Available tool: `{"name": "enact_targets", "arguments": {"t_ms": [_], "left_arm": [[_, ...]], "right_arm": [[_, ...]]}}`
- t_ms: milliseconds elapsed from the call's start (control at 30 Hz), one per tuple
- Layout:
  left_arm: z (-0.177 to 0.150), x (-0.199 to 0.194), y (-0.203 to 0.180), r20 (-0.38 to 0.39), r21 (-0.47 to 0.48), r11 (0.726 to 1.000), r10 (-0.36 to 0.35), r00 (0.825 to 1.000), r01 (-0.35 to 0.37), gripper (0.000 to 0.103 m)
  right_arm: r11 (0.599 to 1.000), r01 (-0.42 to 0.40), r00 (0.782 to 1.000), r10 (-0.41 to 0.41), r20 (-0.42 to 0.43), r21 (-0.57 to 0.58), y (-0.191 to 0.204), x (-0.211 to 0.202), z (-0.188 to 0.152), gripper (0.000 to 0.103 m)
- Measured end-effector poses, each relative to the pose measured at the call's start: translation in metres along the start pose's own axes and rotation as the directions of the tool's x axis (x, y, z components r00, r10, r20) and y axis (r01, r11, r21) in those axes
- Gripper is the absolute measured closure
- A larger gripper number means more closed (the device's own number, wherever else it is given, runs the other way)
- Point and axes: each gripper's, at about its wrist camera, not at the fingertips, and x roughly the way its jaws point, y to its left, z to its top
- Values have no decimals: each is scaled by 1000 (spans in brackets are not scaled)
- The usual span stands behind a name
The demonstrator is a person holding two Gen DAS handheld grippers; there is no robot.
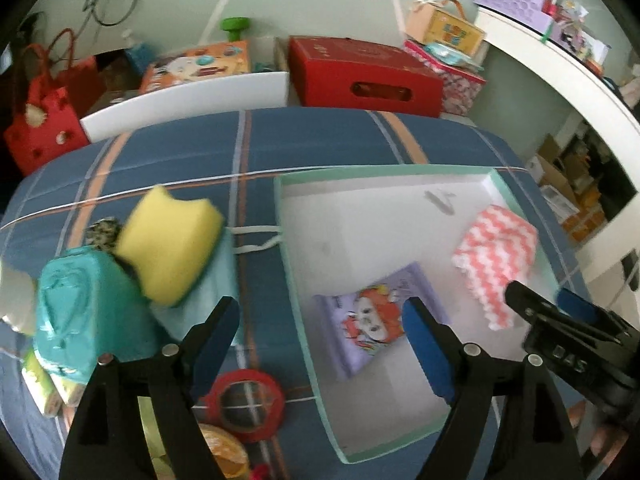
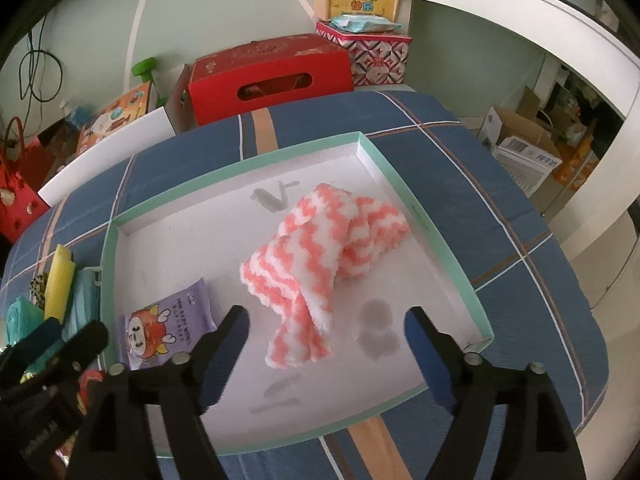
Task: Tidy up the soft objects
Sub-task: 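Open both tools to drop the towel and packet into the tray, then move both open tools back toward the pile of items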
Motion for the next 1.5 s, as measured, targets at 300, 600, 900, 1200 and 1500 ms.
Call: {"name": "enact_targets", "arguments": {"t_ms": [300, 600, 900, 1200, 1500], "left_arm": [[-5, -7, 23, 4, -50, 996, 70, 998, -70, 8], [-10, -28, 32, 12, -70, 995, 70, 997, -69, 8], [-13, -56, 50, 31, -99, 995, 31, 999, -28, 8], [-21, -88, 113, 68, -218, 970, 129, 989, -111, 8], [-54, -111, 195, 36, -391, 890, 269, 962, -234, 8]], "right_arm": [[1000, -11, 997, 11, 72, -2, 3, -12, 1, 0], [993, -113, 987, 111, 115, 16, 15, -24, 2, 0], [990, -127, 985, 133, 115, -53, 39, -31, -2, 0], [987, -151, 981, 157, 114, -52, 46, -40, -3, 0], [926, -298, 948, 315, 41, -230, 119, -50, -24, 0]]}}
